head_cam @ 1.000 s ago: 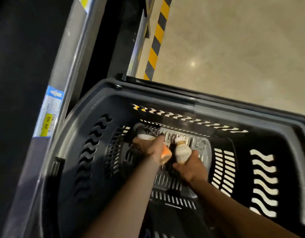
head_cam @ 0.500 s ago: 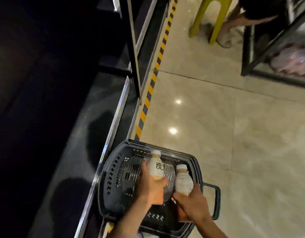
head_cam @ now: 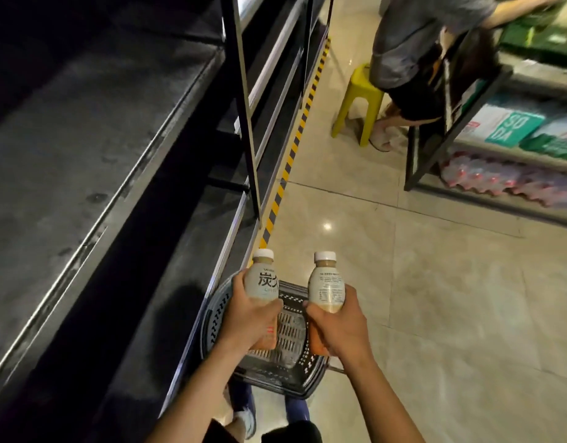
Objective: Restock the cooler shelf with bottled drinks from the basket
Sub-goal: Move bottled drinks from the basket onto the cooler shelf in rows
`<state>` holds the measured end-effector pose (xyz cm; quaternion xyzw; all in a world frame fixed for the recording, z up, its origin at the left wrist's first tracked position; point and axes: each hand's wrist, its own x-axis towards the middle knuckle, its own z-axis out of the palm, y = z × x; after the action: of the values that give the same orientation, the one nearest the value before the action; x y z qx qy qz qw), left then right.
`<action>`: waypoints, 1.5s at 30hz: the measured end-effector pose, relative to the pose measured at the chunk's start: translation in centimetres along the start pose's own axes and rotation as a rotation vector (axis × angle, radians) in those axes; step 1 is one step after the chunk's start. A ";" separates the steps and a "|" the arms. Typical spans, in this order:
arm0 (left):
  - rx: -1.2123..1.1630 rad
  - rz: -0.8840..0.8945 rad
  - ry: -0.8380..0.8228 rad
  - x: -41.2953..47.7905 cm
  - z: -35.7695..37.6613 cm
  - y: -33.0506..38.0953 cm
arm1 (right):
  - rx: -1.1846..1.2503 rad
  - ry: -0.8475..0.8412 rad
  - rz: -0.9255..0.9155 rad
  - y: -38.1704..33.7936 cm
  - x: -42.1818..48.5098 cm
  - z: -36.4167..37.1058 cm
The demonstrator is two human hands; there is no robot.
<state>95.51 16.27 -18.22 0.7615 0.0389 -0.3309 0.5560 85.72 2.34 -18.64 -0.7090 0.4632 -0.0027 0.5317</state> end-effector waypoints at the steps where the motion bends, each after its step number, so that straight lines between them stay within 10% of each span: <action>1: -0.020 -0.003 0.008 -1.1 0.0 0.3 | 0.018 -0.003 -0.015 -0.1 -0.7 -0.5; 29: -0.405 0.289 1.158 -44.2 -14.7 -7.9 | -0.090 -0.919 -0.699 -5.7 -34.6 7.7; 45: -0.430 0.418 1.398 -71.6 -18.6 -20.4 | -0.050 -1.219 -0.901 4.1 -63.1 9.1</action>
<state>39.70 62.32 7.25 0.6604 0.3006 0.3556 0.5891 51.51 50.77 5.15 -0.7175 -0.2470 0.1831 0.6250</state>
